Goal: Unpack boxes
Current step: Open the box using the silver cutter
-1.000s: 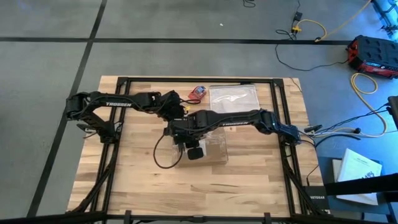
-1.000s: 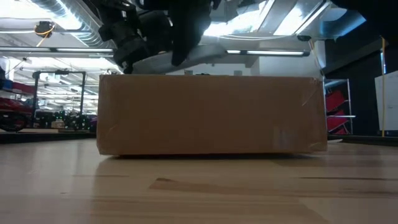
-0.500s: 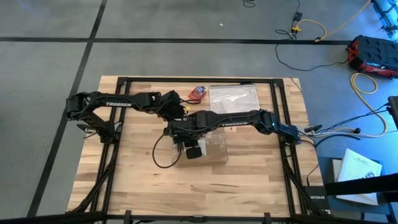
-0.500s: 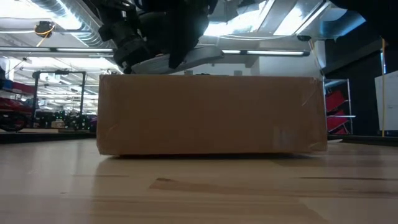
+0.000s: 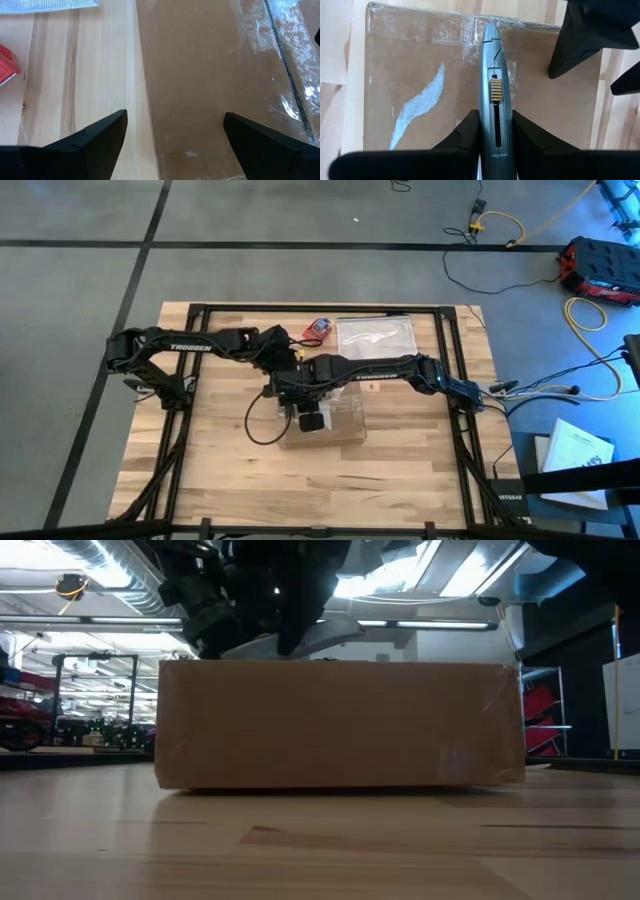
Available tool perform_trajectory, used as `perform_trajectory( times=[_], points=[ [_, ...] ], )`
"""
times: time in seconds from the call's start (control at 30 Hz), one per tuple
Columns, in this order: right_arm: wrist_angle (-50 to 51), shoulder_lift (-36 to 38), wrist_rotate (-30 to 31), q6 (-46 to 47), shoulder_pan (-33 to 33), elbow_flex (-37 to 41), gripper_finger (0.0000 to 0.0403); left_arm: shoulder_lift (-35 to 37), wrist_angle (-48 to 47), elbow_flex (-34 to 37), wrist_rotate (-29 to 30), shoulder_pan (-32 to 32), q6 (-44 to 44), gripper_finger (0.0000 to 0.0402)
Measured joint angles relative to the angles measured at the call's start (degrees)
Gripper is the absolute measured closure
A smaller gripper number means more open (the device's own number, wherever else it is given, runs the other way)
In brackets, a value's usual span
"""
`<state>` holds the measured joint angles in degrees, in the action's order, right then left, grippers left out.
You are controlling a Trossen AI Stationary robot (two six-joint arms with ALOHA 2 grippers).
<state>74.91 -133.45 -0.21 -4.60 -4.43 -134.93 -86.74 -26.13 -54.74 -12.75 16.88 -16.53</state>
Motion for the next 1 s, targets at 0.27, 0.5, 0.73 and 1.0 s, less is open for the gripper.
perform_trajectory(
  times=[0.27, 0.5, 0.73, 1.0],
  points=[
    [0.0, 0.0, -0.8, 0.0, 0.0, 0.0, 0.0339, 0.0, 0.0, 0.0, 0.0, 0.0, 0.0, 0.008],
    [0.1, 0.0, -1.4, 0.1, 0.5, 0.0, 0.0339, 0.0, 0.0, 0.0, 0.0, 0.0, 0.0, 0.008],
    [0.2, 0.0, -2.2, 0.2, 1.2, 0.0, 0.0339, 0.0, 0.0, 0.0, 0.0, 0.0, 0.0, 0.008],
    [1.5, 0.0, -3.4, 0.2, 1.1, 0.0, 0.0339, 0.0, 0.1, 0.0, 0.0, 0.0, 0.2, 0.008]
  ],
)
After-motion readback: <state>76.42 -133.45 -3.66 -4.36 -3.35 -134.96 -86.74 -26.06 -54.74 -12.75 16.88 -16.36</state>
